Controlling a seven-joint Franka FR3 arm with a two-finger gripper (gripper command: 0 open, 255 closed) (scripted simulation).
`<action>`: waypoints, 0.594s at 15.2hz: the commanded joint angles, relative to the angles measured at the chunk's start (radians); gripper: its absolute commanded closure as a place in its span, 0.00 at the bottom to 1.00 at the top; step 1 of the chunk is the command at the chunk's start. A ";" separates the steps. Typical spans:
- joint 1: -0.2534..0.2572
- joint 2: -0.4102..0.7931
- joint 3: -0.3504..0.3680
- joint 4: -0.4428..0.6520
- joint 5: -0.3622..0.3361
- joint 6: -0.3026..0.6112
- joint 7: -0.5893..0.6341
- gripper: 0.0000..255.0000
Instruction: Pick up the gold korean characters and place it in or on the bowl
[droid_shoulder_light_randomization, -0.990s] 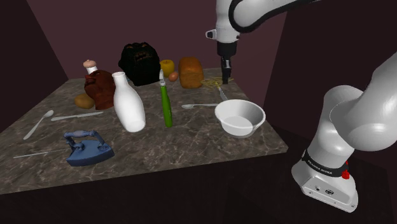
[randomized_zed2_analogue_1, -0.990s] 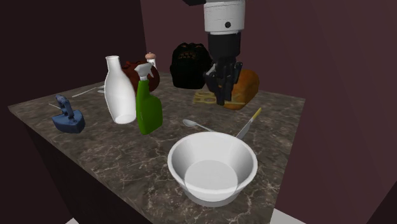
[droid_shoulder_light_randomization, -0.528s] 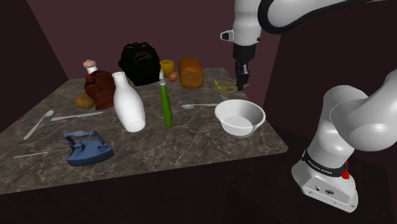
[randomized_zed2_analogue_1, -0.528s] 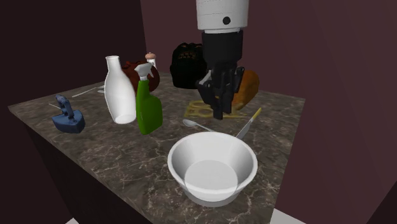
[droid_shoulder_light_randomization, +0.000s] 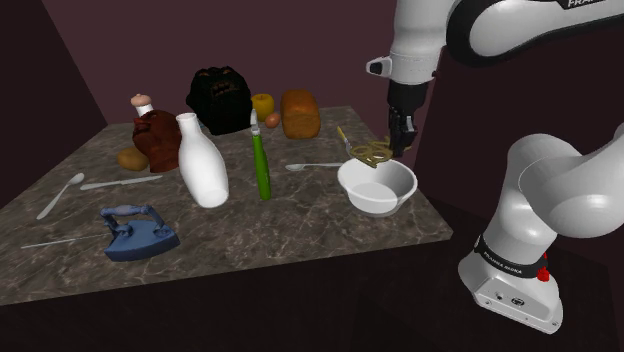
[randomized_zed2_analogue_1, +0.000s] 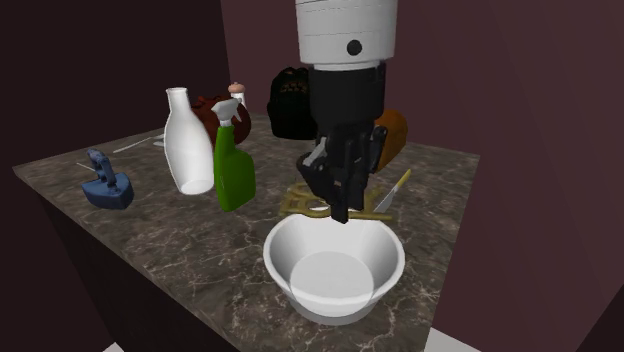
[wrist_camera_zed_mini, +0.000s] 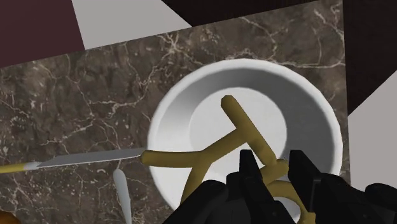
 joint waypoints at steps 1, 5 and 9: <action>0.000 0.000 -0.001 -0.028 -0.002 0.028 0.004 1.00; -0.002 0.006 -0.005 -0.078 -0.007 0.085 0.008 1.00; -0.005 0.018 -0.010 -0.126 -0.013 0.144 0.012 1.00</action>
